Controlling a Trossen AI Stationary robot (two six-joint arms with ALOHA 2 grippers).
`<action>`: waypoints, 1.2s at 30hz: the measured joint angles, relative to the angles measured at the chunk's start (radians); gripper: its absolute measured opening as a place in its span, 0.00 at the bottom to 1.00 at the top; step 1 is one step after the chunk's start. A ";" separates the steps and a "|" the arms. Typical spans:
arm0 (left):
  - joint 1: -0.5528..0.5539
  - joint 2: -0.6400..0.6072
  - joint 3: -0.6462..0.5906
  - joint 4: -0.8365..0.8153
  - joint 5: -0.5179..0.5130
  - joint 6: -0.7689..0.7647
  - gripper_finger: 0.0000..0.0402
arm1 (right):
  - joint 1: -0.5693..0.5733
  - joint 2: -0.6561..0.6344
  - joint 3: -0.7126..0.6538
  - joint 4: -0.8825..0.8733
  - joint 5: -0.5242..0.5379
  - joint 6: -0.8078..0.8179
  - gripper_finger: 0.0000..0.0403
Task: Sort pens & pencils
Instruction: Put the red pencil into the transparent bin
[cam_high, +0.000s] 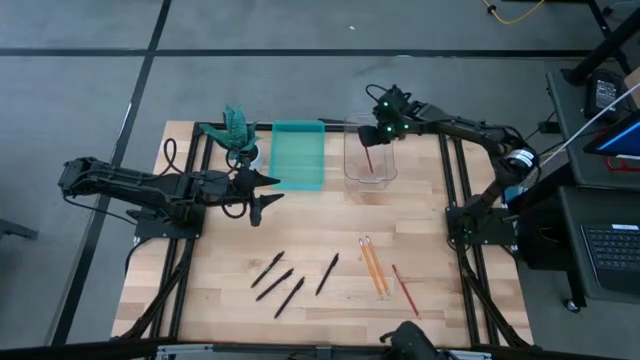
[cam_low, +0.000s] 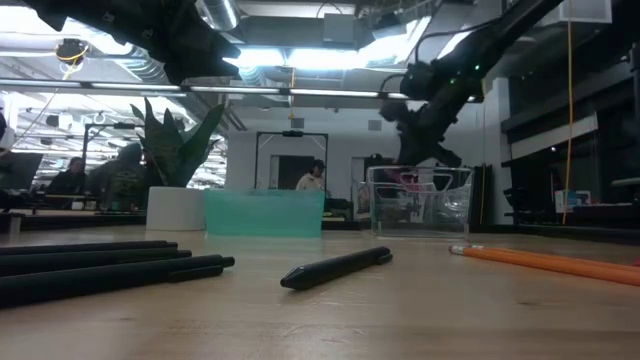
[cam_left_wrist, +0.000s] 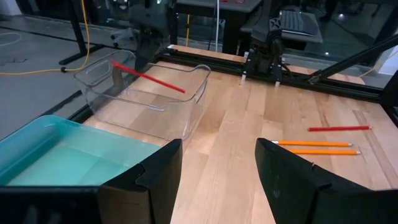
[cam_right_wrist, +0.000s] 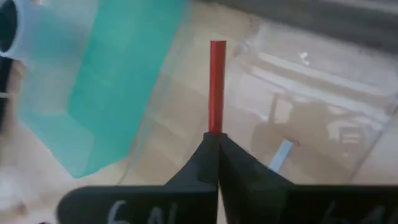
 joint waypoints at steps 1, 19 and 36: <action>0.000 0.000 0.000 0.000 0.000 0.000 0.49 | -0.003 0.011 0.000 -0.003 -0.011 0.007 0.00; 0.000 0.000 0.000 0.000 0.000 -0.023 0.49 | -0.018 0.091 0.000 -0.012 -0.035 0.025 0.02; 0.000 0.000 0.000 0.000 0.000 -0.023 0.49 | -0.018 0.091 0.000 -0.011 0.010 0.000 0.17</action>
